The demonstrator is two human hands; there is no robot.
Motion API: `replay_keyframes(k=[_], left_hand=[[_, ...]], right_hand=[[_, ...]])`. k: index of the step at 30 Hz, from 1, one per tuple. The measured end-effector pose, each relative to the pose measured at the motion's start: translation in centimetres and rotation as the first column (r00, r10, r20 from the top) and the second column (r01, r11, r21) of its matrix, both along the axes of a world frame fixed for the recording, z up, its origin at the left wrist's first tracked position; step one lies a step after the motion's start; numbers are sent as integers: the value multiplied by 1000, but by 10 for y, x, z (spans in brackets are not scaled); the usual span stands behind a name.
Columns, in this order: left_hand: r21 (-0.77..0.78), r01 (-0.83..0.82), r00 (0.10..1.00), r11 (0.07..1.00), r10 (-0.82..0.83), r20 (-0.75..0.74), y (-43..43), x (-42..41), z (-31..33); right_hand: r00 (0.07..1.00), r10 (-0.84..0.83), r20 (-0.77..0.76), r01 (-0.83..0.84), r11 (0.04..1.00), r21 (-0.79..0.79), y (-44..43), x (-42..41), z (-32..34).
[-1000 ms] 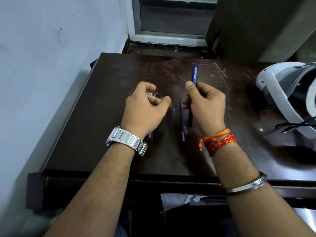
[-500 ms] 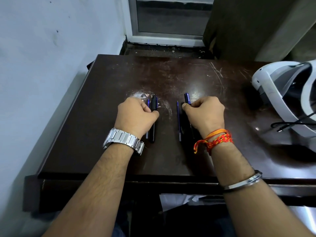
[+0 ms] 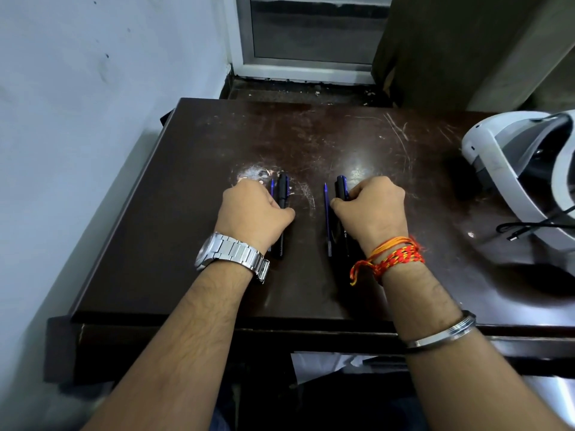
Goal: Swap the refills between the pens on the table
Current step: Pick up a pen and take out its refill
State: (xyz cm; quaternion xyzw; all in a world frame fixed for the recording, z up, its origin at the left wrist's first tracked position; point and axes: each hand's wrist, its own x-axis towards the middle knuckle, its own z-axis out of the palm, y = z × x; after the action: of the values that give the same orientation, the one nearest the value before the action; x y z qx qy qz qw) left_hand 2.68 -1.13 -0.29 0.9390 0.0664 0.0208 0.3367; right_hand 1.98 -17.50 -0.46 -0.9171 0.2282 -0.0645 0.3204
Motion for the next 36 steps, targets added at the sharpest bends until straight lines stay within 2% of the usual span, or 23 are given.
replay_keyframes(k=[10, 23, 36], left_hand=[[39, -38, 999, 999, 39, -11, 2, 3, -1], [8, -55, 997, 998, 55, -61, 1, 3, 0], [-1, -73, 996, 997, 73, -56, 3, 1, 3]], right_hand=[[999, 48, -25, -48, 999, -16, 2, -1, 2], [998, 45, 36, -43, 998, -56, 4, -4, -1], [995, 98, 24, -96, 993, -61, 7, -1, -3]])
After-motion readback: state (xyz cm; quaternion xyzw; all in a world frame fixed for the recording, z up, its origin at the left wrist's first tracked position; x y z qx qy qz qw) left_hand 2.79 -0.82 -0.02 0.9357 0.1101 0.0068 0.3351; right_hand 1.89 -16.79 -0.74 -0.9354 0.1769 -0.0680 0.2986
